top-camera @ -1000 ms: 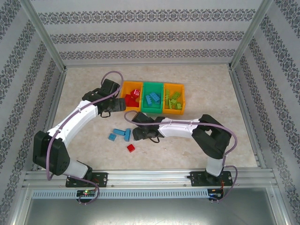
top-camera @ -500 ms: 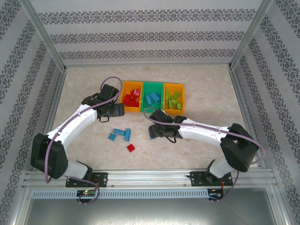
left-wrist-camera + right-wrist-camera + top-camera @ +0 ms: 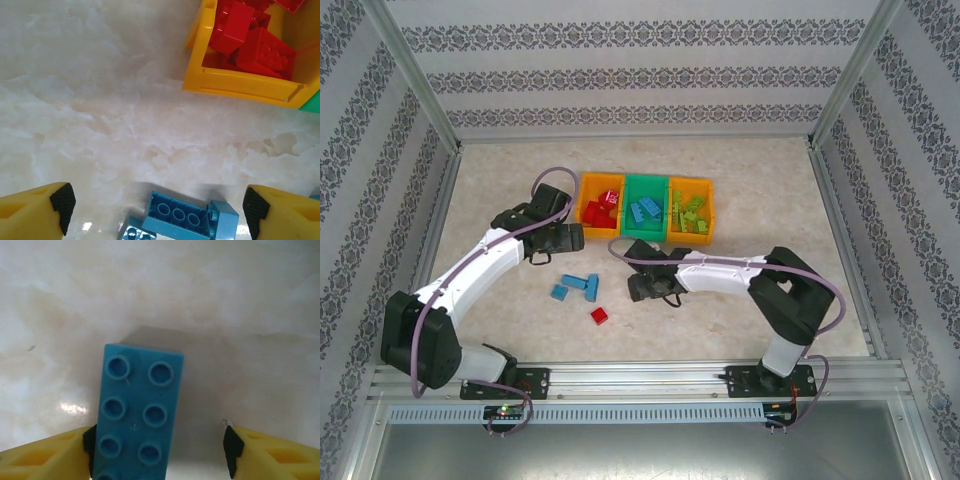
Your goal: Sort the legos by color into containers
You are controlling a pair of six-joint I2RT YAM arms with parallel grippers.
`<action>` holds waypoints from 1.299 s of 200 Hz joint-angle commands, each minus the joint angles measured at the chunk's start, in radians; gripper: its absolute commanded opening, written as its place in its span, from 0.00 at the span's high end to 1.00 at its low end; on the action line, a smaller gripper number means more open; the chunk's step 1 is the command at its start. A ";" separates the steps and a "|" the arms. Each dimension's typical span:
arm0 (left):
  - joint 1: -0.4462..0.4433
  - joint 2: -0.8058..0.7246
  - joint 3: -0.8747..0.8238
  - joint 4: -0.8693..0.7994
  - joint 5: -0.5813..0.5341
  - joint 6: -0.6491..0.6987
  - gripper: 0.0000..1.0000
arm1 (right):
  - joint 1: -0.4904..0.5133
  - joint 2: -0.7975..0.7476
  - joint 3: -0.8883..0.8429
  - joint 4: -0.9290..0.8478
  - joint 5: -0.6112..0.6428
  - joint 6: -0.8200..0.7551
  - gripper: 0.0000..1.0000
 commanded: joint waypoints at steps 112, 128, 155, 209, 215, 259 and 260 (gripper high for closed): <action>0.000 -0.045 -0.092 0.025 0.051 0.030 0.14 | -0.185 -0.154 0.164 -0.041 -0.030 -0.119 0.71; -0.021 -0.046 -0.108 0.031 0.072 0.026 0.15 | -0.238 -0.116 0.227 -0.043 -0.060 -0.141 0.71; -0.087 -0.044 -0.129 0.031 0.073 -0.006 0.17 | -0.299 -0.011 0.357 -0.060 -0.108 -0.161 0.71; -0.238 -0.014 -0.160 0.027 0.068 -0.132 0.19 | -0.375 0.200 0.587 -0.096 -0.190 -0.156 0.65; -0.251 -0.007 -0.168 0.038 0.070 -0.143 0.19 | -0.382 0.222 0.603 -0.098 -0.195 -0.149 0.65; -0.329 0.042 -0.175 0.038 0.063 -0.235 0.21 | -0.403 0.298 0.656 -0.081 -0.221 -0.113 0.56; -0.329 0.042 -0.176 0.038 0.062 -0.238 0.21 | -0.403 0.298 0.656 -0.081 -0.221 -0.113 0.56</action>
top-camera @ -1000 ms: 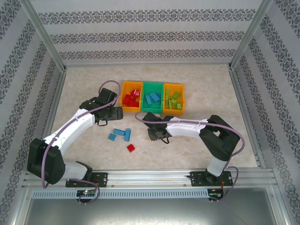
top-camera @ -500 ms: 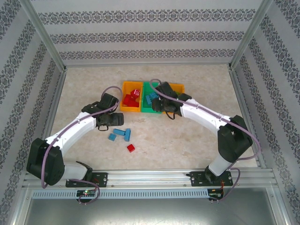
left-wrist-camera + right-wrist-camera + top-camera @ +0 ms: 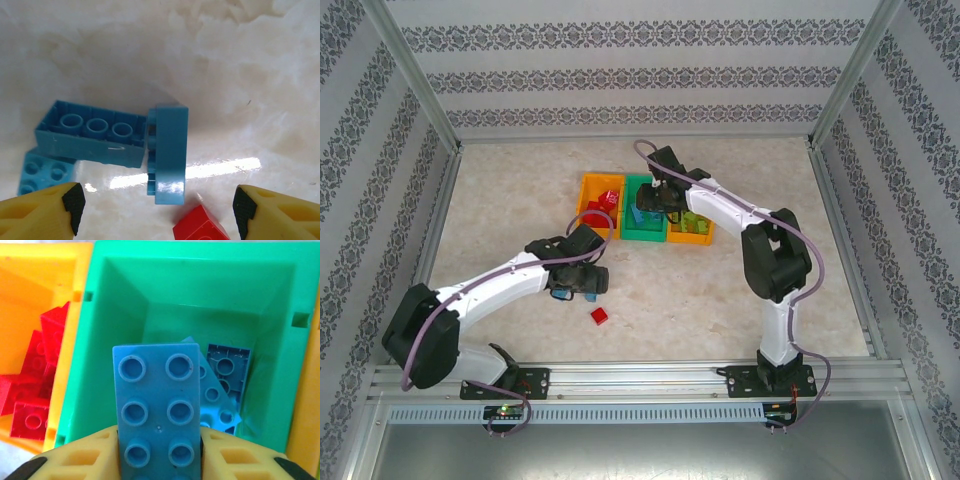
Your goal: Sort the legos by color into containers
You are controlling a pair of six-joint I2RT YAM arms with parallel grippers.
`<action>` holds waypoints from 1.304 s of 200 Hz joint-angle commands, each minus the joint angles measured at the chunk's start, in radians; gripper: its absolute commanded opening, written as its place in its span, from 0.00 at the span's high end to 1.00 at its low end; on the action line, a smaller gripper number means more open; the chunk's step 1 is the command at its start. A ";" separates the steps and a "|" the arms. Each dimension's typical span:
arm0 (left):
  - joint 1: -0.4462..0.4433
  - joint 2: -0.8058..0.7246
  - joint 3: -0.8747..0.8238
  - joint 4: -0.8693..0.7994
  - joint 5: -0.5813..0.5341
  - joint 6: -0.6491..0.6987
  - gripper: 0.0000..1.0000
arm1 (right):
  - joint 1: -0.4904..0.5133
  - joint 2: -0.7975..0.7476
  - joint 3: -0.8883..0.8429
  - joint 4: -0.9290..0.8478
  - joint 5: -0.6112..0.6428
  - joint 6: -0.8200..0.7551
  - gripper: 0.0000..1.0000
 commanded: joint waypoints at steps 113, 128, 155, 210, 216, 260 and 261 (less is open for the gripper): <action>-0.064 0.146 -0.002 0.069 -0.007 -0.147 0.30 | -0.010 -0.170 -0.093 0.056 -0.071 0.039 0.24; -0.064 0.180 0.017 0.068 -0.025 -0.143 0.30 | -0.012 -0.225 -0.139 0.062 -0.060 0.032 0.23; -0.064 0.221 0.044 0.077 -0.049 -0.132 0.32 | -0.019 -0.322 -0.221 0.061 -0.029 0.016 0.22; -0.064 0.301 0.079 0.097 -0.033 -0.115 0.57 | -0.068 -0.495 -0.390 0.056 0.014 0.005 0.21; -0.065 0.302 0.079 0.100 -0.030 -0.114 0.61 | -0.077 -0.514 -0.406 0.056 0.014 0.005 0.21; -0.081 0.296 0.114 0.108 -0.019 -0.109 0.80 | -0.145 -0.629 -0.517 0.052 0.025 0.000 0.20; -0.081 0.296 0.115 0.108 -0.019 -0.107 0.80 | -0.147 -0.633 -0.520 0.051 0.025 0.000 0.20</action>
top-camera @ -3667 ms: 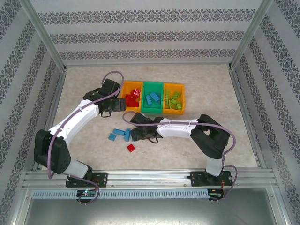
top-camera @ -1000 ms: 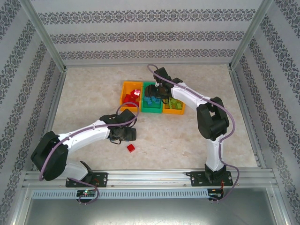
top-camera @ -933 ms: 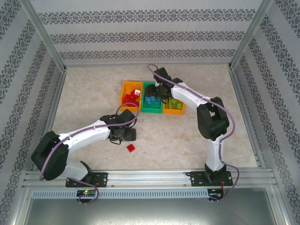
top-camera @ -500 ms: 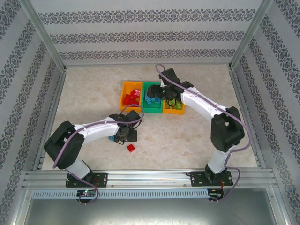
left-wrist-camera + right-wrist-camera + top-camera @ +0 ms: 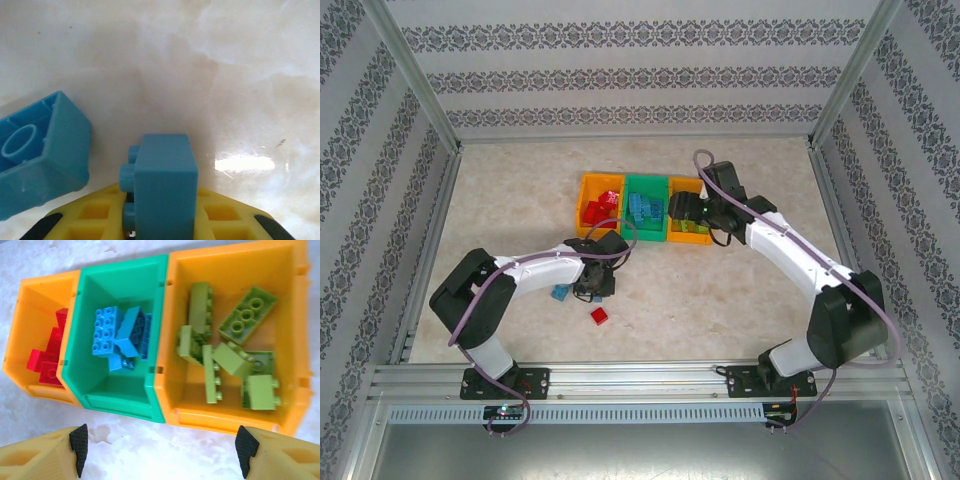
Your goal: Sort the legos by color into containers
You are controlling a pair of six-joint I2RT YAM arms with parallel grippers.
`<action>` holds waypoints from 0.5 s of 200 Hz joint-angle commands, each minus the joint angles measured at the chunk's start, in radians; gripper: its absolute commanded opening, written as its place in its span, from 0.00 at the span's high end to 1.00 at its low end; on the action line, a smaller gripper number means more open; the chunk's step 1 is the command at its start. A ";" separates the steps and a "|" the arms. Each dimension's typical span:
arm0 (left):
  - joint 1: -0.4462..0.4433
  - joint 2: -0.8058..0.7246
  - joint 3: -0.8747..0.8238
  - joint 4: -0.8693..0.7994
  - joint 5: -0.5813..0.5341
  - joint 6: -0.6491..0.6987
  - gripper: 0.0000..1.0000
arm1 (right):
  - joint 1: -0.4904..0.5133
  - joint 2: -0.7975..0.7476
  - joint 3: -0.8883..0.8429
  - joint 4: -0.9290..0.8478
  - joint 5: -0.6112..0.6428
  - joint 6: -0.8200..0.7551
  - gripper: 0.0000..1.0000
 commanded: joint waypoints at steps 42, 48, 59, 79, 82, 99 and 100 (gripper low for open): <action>-0.033 0.004 0.146 -0.003 0.000 0.048 0.84 | -0.074 -0.165 -0.163 -0.007 0.031 -0.016 0.20; -0.033 0.005 0.174 -0.018 -0.011 0.059 0.84 | -0.078 -0.183 -0.180 -0.006 0.034 -0.016 0.20; -0.032 0.011 0.236 -0.047 -0.040 0.092 0.84 | -0.080 -0.215 -0.213 0.000 0.034 -0.017 0.20; -0.016 0.039 0.360 -0.084 -0.064 0.158 0.83 | -0.076 -0.273 -0.287 0.025 0.021 -0.021 0.20; -0.010 0.044 0.376 -0.086 -0.062 0.167 0.82 | -0.074 -0.280 -0.297 0.030 0.018 -0.024 0.20; 0.025 0.090 0.483 -0.091 -0.038 0.208 0.81 | -0.063 -0.322 -0.364 0.054 0.002 -0.037 0.20; 0.027 0.094 0.489 -0.091 -0.038 0.211 0.81 | -0.062 -0.324 -0.369 0.055 0.002 -0.038 0.20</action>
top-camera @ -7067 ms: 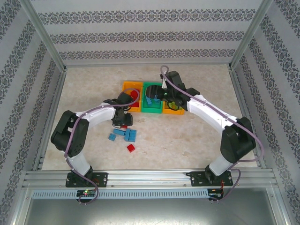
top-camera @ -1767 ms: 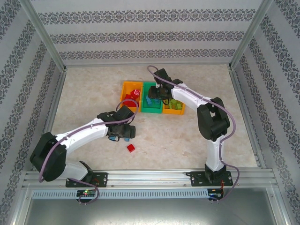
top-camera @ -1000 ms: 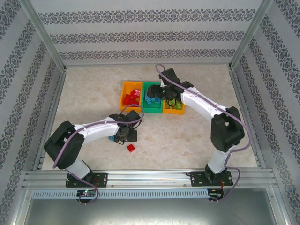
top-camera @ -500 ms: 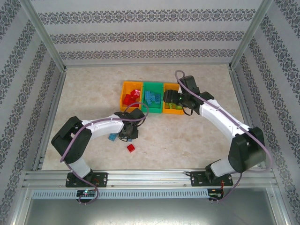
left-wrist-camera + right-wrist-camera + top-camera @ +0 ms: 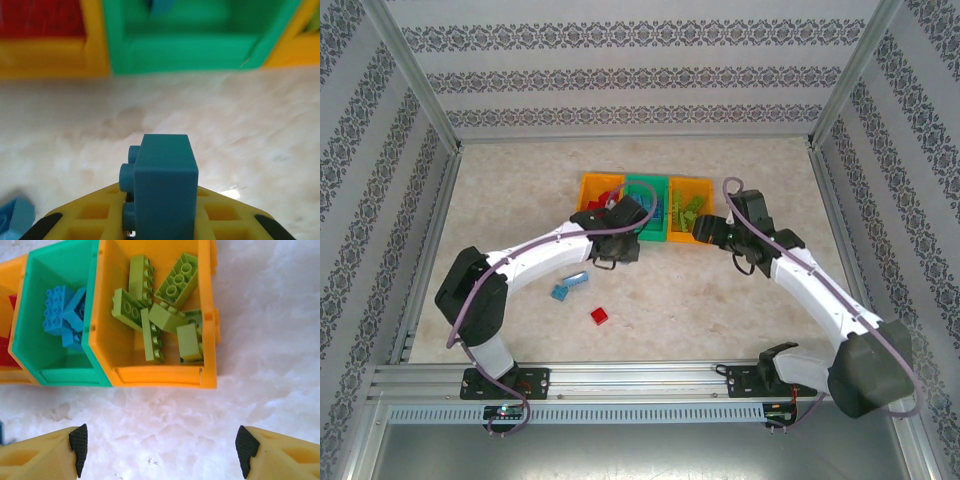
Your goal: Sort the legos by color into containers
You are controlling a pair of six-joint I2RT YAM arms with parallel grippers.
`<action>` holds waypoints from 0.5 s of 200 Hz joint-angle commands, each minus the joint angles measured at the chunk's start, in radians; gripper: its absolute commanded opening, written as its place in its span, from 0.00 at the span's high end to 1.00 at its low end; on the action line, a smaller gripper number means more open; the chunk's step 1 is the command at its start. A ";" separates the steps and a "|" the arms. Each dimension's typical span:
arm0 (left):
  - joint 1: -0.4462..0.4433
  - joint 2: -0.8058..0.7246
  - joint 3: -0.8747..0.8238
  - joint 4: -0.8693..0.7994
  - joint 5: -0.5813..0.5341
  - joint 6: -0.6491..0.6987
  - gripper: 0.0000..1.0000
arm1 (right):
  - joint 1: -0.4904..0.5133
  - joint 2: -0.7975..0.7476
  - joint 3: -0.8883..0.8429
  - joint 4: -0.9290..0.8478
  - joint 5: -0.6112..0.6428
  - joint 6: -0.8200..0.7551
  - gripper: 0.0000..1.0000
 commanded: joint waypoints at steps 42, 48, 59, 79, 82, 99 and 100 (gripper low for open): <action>0.113 0.241 0.371 -0.043 0.071 0.151 0.81 | 0.118 -0.121 -0.217 0.096 0.010 -0.076 0.21; 0.124 0.269 0.407 -0.043 0.085 0.155 0.81 | 0.141 -0.125 -0.231 0.102 0.018 -0.077 0.21; 0.134 0.327 0.476 -0.056 0.084 0.164 0.81 | 0.182 -0.124 -0.256 0.120 0.029 -0.079 0.21; 0.148 0.420 0.610 -0.099 0.086 0.186 0.81 | 0.249 -0.106 -0.272 0.132 0.047 -0.090 0.21; 0.149 0.434 0.630 -0.106 0.088 0.187 0.81 | 0.256 -0.102 -0.273 0.133 0.048 -0.093 0.21; 0.161 0.492 0.725 -0.132 0.093 0.194 0.80 | 0.277 -0.095 -0.279 0.143 0.041 -0.094 0.21; 0.162 0.497 0.730 -0.133 0.092 0.194 0.80 | 0.277 -0.094 -0.279 0.145 0.041 -0.093 0.21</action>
